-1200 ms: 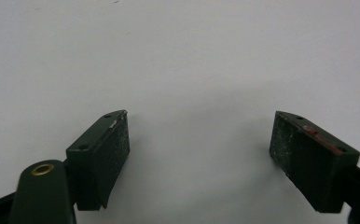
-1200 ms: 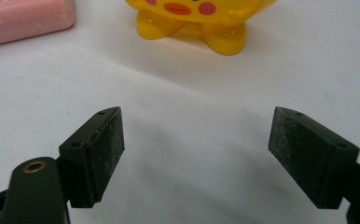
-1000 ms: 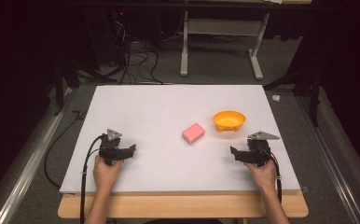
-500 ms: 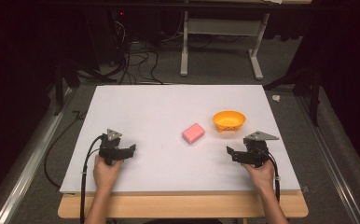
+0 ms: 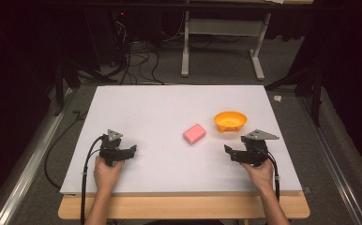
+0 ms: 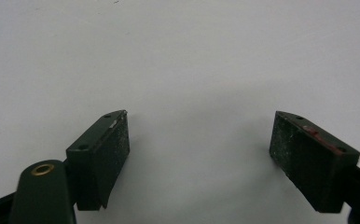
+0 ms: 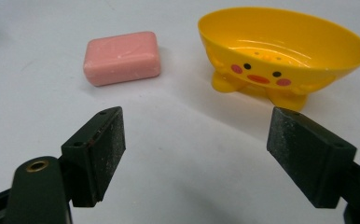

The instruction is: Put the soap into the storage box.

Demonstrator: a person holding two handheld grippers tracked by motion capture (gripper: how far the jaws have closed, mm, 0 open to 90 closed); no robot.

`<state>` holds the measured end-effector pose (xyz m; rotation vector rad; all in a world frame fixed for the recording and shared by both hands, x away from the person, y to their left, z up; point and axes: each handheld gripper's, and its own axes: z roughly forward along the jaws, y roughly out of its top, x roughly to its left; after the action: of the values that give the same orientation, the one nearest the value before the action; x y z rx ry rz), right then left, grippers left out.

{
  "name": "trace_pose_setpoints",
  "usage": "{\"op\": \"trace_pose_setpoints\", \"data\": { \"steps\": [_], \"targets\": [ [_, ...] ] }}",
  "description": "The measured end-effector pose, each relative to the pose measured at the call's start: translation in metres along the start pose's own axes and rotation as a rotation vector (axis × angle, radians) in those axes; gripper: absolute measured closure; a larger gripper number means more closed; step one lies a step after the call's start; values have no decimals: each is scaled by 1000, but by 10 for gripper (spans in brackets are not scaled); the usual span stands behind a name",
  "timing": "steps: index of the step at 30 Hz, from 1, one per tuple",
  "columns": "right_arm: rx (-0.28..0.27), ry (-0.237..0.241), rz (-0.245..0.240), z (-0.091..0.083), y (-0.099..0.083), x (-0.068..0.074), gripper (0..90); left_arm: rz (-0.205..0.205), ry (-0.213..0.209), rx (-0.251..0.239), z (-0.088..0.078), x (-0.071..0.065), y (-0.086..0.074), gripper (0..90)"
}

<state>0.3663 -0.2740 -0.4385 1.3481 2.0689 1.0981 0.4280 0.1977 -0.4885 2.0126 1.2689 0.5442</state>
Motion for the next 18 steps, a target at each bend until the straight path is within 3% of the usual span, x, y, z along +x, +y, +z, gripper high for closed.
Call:
{"op": "trace_pose_setpoints", "data": {
  "steps": [18],
  "targets": [
    [-31,63,-67,6,31,20,207,0,0,0,0,0,0,204]
  ]
}}
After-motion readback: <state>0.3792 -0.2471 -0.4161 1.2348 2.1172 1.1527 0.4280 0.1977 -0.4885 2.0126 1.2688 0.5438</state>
